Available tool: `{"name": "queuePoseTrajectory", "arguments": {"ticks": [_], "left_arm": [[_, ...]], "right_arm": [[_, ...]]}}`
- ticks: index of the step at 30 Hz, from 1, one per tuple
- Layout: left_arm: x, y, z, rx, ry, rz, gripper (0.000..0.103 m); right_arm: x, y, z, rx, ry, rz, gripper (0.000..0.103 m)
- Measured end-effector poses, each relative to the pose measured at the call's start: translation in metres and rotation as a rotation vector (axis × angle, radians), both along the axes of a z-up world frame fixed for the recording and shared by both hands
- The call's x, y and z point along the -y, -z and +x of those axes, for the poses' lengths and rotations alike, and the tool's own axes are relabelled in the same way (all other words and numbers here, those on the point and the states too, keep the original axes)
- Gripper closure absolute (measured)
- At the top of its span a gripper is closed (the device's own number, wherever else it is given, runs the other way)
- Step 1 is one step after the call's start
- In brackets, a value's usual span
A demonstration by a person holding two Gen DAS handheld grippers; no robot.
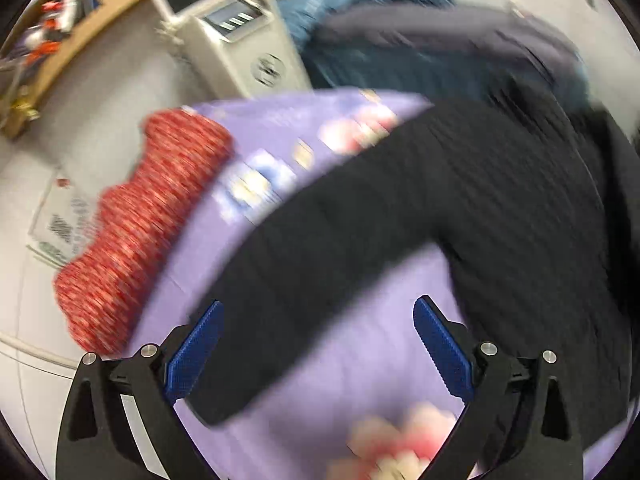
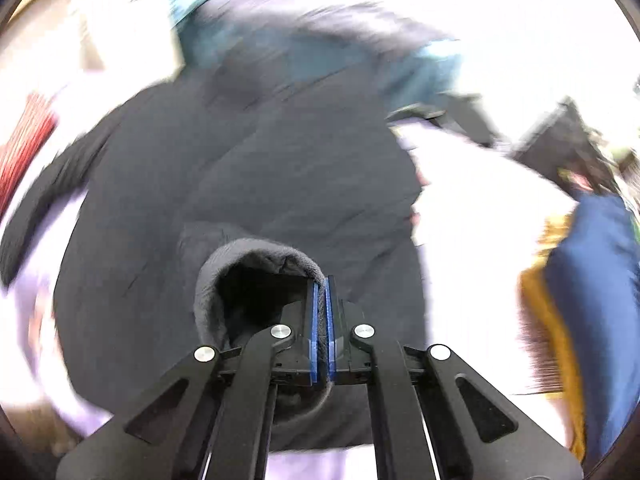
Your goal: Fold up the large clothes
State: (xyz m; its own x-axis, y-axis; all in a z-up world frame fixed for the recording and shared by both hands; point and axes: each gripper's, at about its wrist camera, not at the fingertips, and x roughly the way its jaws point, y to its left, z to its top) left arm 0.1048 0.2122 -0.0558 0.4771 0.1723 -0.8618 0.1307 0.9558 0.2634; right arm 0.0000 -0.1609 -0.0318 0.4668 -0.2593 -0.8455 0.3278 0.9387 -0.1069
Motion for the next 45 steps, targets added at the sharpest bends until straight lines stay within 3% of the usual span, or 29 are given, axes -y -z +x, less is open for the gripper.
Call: {"name": "queuePoseTrajectory", "arguments": {"ticks": [2, 7, 8, 10, 11, 13, 14, 17, 19, 21, 24, 26, 27, 29, 32, 33, 36, 41, 43, 45], "left_arm": [[0.013, 0.018, -0.020, -0.058, 0.047, -0.032, 0.010], [0.037, 0.050, -0.062, -0.174, 0.105, -0.147, 0.010], [0.041, 0.057, -0.068, -0.193, 0.114, -0.165, 0.010], [0.045, 0.066, -0.074, -0.221, 0.113, -0.192, 0.010], [0.044, 0.070, -0.071, -0.235, 0.116, -0.210, 0.010], [0.050, 0.076, -0.072, -0.264, 0.134, -0.228, 0.009], [0.056, 0.074, -0.075, -0.270, 0.139, -0.224, 0.009], [0.068, 0.082, -0.076, -0.288, 0.142, -0.215, 0.010], [0.073, 0.086, -0.071, -0.313, 0.146, -0.213, 0.010], [0.076, 0.086, -0.068, -0.337, 0.155, -0.206, 0.010], [0.079, 0.095, -0.064, -0.370, 0.176, -0.180, 0.010], [0.080, 0.097, -0.064, -0.375, 0.189, -0.160, 0.010], [0.082, 0.098, -0.064, -0.378, 0.196, -0.150, 0.009], [0.085, 0.102, -0.063, -0.388, 0.203, -0.130, 0.009], [0.093, 0.108, -0.060, -0.408, 0.223, -0.096, 0.011], [0.097, 0.110, -0.059, -0.419, 0.241, -0.075, 0.014], [0.116, 0.118, -0.059, -0.466, 0.316, -0.039, 0.043], [0.142, 0.118, -0.065, -0.447, 0.400, 0.080, 0.066], [0.143, 0.112, -0.064, -0.408, 0.403, 0.117, 0.086], [0.137, 0.100, -0.061, -0.406, 0.406, 0.080, 0.091]], "right_arm": [[0.057, -0.032, -0.005, 0.054, 0.125, -0.009, 0.100], [0.178, -0.099, -0.043, 0.120, 0.475, -0.233, 0.099], [0.211, -0.107, -0.063, 0.101, 0.611, -0.249, 0.098], [0.241, -0.114, -0.091, 0.104, 0.754, -0.237, 0.087], [0.251, -0.116, -0.112, 0.151, 0.784, -0.193, 0.080], [0.245, -0.107, -0.140, 0.213, 0.769, -0.099, 0.010], [0.231, -0.098, -0.149, 0.226, 0.724, -0.069, 0.010], [0.184, -0.053, -0.136, 0.183, 0.487, 0.036, 0.010], [0.139, -0.005, -0.117, 0.094, 0.316, 0.159, 0.010], [0.112, 0.037, -0.106, 0.004, 0.250, 0.236, 0.010], [0.075, 0.104, -0.101, -0.093, 0.242, 0.261, 0.011], [0.066, 0.136, -0.105, -0.165, 0.318, 0.253, 0.015], [0.071, 0.148, -0.112, -0.144, 0.375, 0.308, 0.016], [0.072, 0.144, -0.127, -0.046, 0.428, 0.293, 0.021], [0.058, 0.139, -0.128, -0.030, 0.398, 0.300, 0.060], [0.054, 0.139, -0.129, -0.015, 0.391, 0.324, 0.081], [0.040, 0.136, -0.131, 0.010, 0.428, 0.333, 0.089], [0.030, 0.101, -0.148, 0.116, 0.430, 0.365, 0.091], [0.027, 0.089, -0.145, 0.144, 0.410, 0.371, 0.092], [0.019, 0.070, -0.155, 0.173, 0.379, 0.368, 0.093]]}}
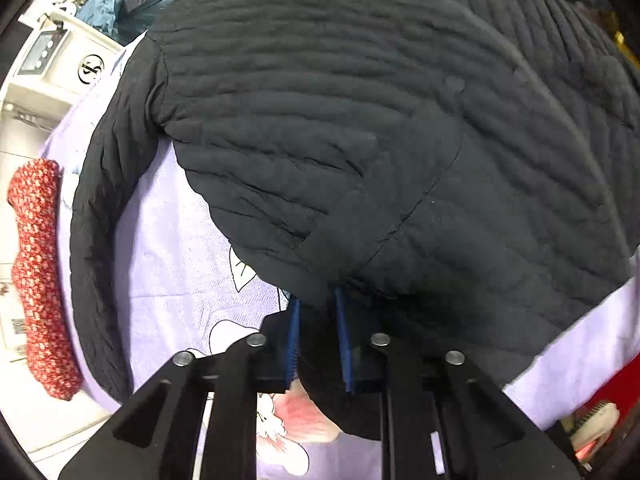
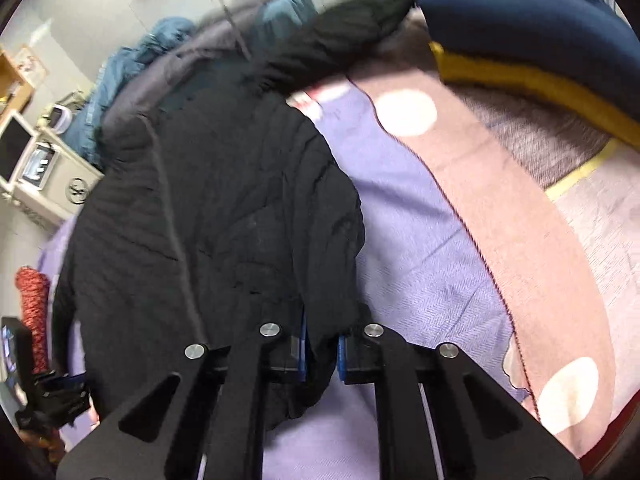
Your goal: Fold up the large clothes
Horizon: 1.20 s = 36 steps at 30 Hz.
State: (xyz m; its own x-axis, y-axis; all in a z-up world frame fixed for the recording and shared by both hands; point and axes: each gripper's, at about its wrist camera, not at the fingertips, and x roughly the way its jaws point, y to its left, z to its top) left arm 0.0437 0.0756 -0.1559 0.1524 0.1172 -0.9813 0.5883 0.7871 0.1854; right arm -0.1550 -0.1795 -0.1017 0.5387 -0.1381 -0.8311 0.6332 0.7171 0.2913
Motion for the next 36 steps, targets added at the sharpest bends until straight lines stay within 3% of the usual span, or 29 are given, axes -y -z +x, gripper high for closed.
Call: {"name": "queuePoseTrajectory", "arguments": {"ticks": [4, 8, 15, 20, 23, 26, 28, 30, 32, 36], "left_arm": [[-0.024, -0.034, 0.004, 0.015, 0.020, -0.038, 0.096], [-0.052, -0.057, -0.004, 0.021, 0.038, -0.055, 0.096], [-0.103, -0.031, -0.037, -0.088, 0.031, 0.018, 0.097], [-0.101, -0.003, -0.040, -0.111, 0.034, 0.064, 0.094], [-0.098, 0.005, -0.041, -0.116, -0.014, 0.073, 0.086], [-0.101, 0.011, -0.042, -0.101, -0.029, 0.087, 0.070], [-0.108, 0.012, -0.038, -0.079, -0.050, 0.096, 0.052], [-0.119, 0.016, -0.031, -0.081, -0.083, 0.086, 0.044], [-0.132, 0.013, -0.023, -0.083, -0.137, 0.066, 0.040], [-0.153, 0.006, -0.006, -0.074, -0.215, 0.036, 0.036]], "right_arm": [[-0.023, -0.032, -0.019, 0.052, -0.037, 0.003, 0.094], [-0.052, -0.045, -0.040, 0.038, -0.084, -0.006, 0.095], [-0.068, -0.021, -0.114, -0.072, -0.017, 0.164, 0.095], [-0.064, 0.009, -0.124, -0.147, 0.006, 0.215, 0.094], [-0.061, 0.016, -0.112, -0.189, -0.001, 0.193, 0.094], [-0.055, 0.026, -0.108, -0.197, 0.014, 0.198, 0.092], [-0.052, 0.037, -0.105, -0.234, 0.015, 0.209, 0.082], [-0.046, 0.044, -0.108, -0.249, 0.045, 0.215, 0.070], [-0.040, 0.045, -0.112, -0.278, 0.074, 0.194, 0.059], [-0.023, 0.026, -0.117, -0.248, 0.132, 0.135, 0.059]]}}
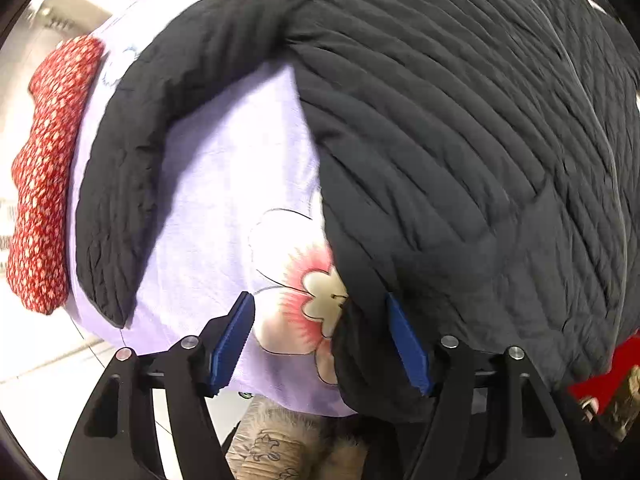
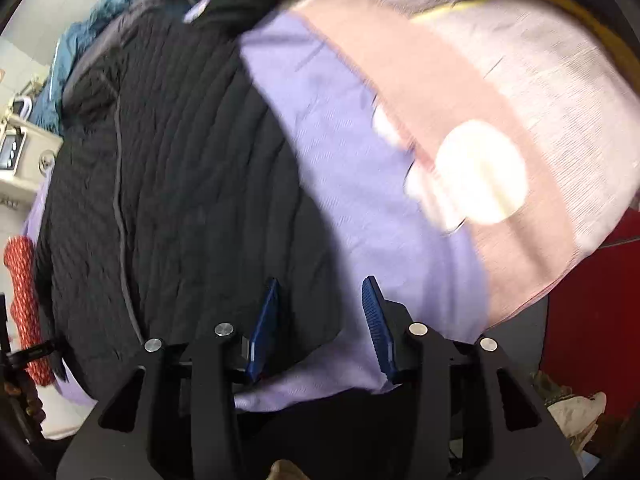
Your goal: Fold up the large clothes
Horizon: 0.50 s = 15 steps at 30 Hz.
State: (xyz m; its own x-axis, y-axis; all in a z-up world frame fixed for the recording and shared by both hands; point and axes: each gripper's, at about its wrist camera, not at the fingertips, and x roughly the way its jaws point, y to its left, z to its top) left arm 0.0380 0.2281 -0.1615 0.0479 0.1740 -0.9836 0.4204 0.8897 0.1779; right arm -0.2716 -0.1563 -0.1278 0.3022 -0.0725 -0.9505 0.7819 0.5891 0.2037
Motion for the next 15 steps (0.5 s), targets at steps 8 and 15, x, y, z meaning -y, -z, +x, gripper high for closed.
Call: {"name": "queuePoseTrajectory", "arguments": {"ticks": [8, 15], "left_arm": [[0.021, -0.041, 0.033, 0.120, -0.055, -0.103, 0.037], [0.058, -0.042, 0.044, 0.158, -0.081, -0.219, 0.032]], "right_arm": [[0.024, -0.042, 0.036, 0.067, -0.069, -0.104, 0.046], [0.021, -0.059, 0.066, 0.068, -0.183, -0.081, 0.046]]}}
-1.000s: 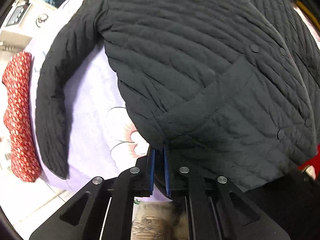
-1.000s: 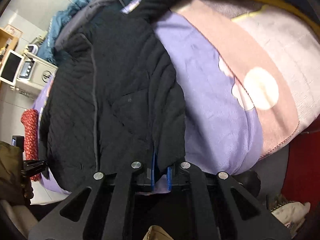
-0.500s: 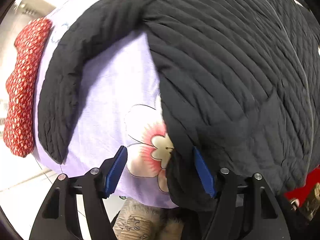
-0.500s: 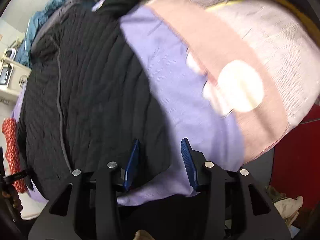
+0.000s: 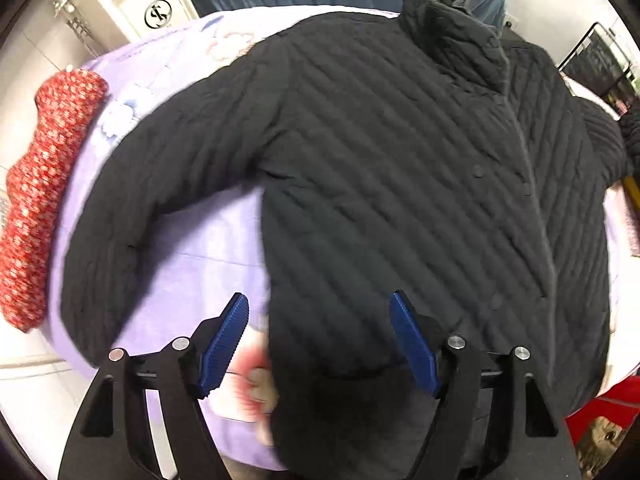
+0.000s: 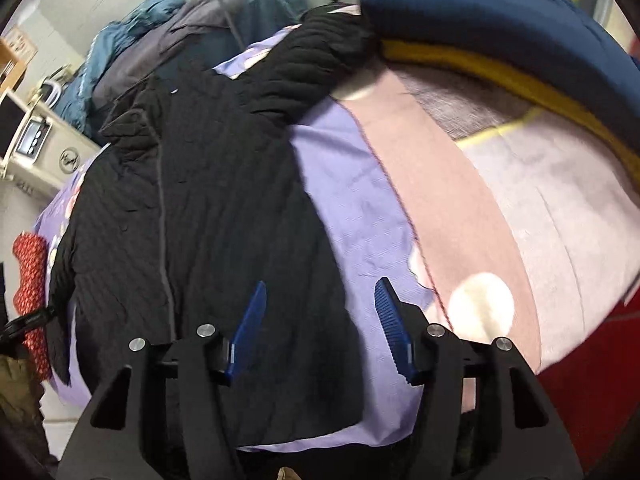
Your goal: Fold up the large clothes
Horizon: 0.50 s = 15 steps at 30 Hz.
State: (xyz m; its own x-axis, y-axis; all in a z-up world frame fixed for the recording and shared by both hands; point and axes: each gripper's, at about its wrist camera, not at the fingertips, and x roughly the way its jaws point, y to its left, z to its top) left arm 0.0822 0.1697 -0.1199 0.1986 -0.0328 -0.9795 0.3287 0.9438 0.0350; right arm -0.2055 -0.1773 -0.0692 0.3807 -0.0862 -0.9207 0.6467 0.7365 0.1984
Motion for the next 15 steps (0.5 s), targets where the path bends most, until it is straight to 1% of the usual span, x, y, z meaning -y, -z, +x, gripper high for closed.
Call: {"name": "queuePoseTrajectory", "arguments": {"ticks": [3, 6, 9, 11, 13, 15], "left_arm": [[0.008, 0.014, -0.017, -0.028, 0.010, 0.002, 0.032], [0.013, 0.021, -0.037, -0.049, 0.003, 0.022, 0.032], [0.003, 0.026, -0.042, -0.069, -0.057, 0.017, 0.032], [-0.004, 0.020, -0.043, -0.048, -0.106, 0.019, 0.032], [-0.008, 0.009, -0.044, 0.003, -0.145, 0.038, 0.032], [-0.010, -0.001, -0.047, 0.043, -0.171, 0.055, 0.032]], "right_arm": [[-0.007, -0.001, 0.015, -0.029, -0.059, -0.002, 0.046], [-0.008, -0.001, 0.030, -0.030, -0.115, 0.026, 0.046], [0.003, -0.004, 0.046, -0.001, -0.145, 0.027, 0.046], [0.028, -0.009, 0.060, 0.029, -0.140, 0.020, 0.046], [0.055, -0.014, 0.071, 0.064, -0.115, 0.022, 0.046], [0.101, -0.024, 0.089, 0.088, -0.072, -0.004, 0.046]]}}
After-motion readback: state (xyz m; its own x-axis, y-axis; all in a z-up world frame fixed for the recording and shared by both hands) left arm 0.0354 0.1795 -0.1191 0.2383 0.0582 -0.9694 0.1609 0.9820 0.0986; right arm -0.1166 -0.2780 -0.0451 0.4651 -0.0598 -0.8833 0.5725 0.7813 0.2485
